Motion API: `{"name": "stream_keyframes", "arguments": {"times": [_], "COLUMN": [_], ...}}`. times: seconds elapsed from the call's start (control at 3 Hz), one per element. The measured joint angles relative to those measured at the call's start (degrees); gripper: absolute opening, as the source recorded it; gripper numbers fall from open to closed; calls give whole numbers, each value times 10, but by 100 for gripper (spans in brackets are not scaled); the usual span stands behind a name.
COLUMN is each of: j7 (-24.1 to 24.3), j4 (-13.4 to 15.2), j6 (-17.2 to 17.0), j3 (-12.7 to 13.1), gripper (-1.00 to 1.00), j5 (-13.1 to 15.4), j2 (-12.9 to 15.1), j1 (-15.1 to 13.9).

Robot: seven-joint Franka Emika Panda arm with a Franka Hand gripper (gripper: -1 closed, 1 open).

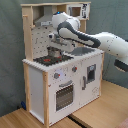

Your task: Play with the kitchen

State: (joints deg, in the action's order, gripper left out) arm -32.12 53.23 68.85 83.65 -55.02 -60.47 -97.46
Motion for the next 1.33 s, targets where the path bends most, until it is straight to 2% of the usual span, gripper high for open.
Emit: {"name": "stream_keyframes", "arguments": {"times": [0.33, 0.67, 1.33], "j7": [0, -21, -63], "j4": [4, 38, 129], "j6": [-52, -91, -89], "j3": [-26, -37, -63], "gripper": [-100, -100, -100], "j5": [1, 26, 56], "j2": [1, 1, 1], "j1": [11, 15, 72]}}
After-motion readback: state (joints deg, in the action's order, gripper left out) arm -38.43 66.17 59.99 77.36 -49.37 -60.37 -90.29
